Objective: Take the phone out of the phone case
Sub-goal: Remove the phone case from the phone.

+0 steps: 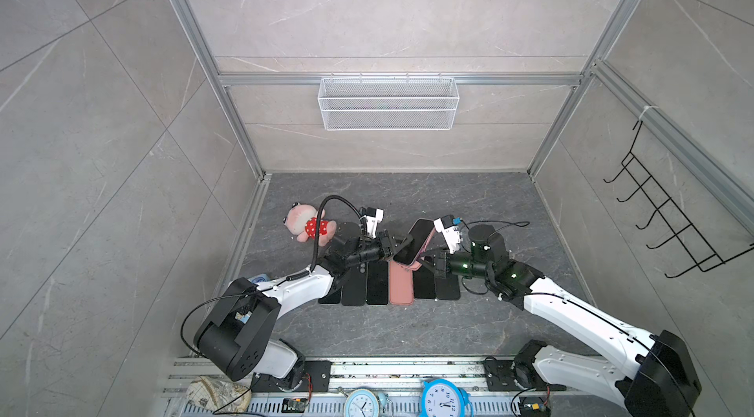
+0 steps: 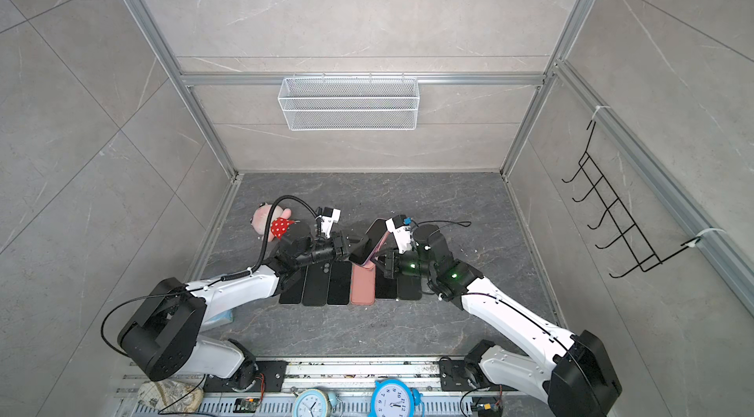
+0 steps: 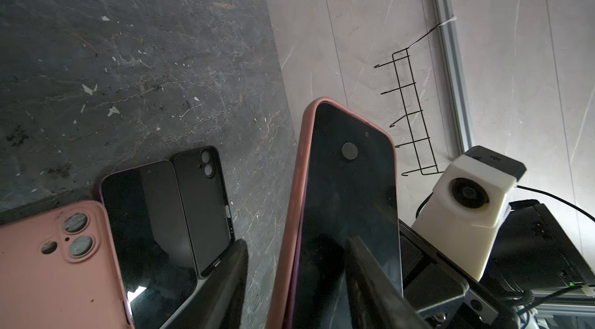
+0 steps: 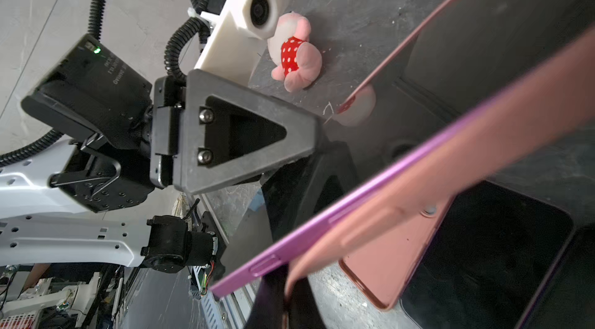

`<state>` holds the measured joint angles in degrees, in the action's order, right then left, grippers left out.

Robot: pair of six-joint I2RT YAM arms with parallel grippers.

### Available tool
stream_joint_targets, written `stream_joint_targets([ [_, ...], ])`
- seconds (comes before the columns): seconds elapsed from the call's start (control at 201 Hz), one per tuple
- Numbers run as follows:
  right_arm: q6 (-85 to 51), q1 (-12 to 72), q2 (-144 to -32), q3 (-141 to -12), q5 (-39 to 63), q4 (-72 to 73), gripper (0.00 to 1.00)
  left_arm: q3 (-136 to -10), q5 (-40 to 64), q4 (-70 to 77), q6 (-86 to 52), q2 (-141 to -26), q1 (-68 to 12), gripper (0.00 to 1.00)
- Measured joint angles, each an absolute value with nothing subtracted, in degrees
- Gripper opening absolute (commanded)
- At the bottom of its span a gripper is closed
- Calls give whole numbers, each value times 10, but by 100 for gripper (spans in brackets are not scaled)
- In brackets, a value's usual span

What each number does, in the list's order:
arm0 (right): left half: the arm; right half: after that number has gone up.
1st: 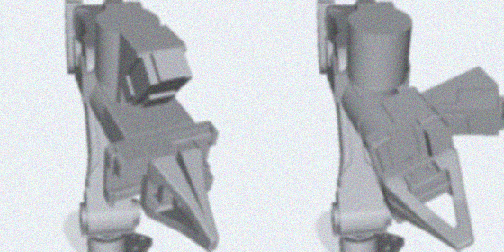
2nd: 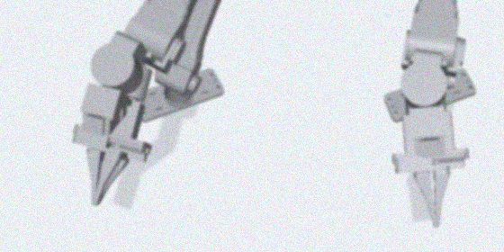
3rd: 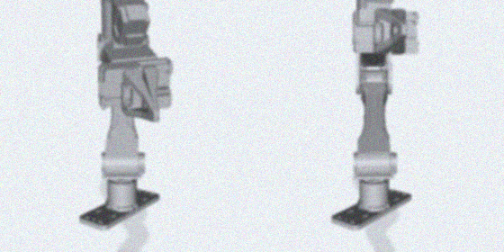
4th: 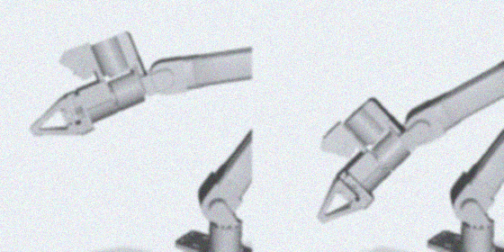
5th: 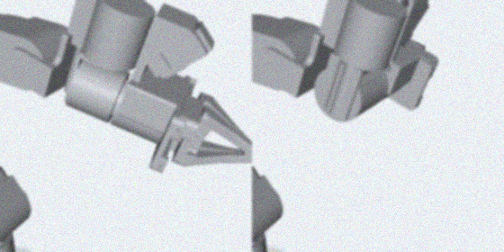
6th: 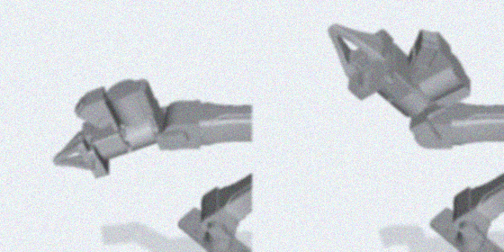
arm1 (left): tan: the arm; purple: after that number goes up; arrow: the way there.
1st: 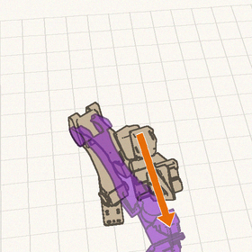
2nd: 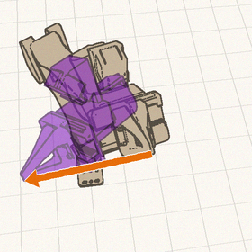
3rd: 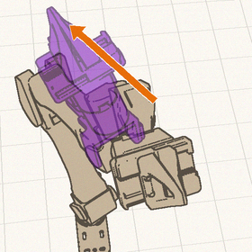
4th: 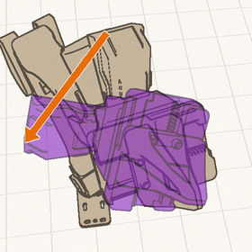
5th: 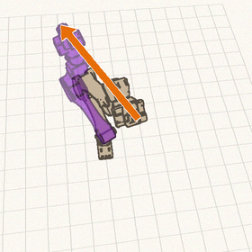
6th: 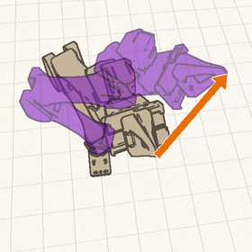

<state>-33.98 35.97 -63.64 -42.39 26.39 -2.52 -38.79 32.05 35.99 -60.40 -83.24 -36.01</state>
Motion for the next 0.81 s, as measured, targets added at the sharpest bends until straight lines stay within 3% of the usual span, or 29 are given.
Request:
stream_joint_targets([
  [0.364, -350, 336, -654, -431, 279, -63, 0, -395, 279, 245, -481, -798, -387, 70],
  [0.807, -352, 328, -668, -435, 302, -67, 0, -410, 198, 95, -270, -708, -444, 73],
])
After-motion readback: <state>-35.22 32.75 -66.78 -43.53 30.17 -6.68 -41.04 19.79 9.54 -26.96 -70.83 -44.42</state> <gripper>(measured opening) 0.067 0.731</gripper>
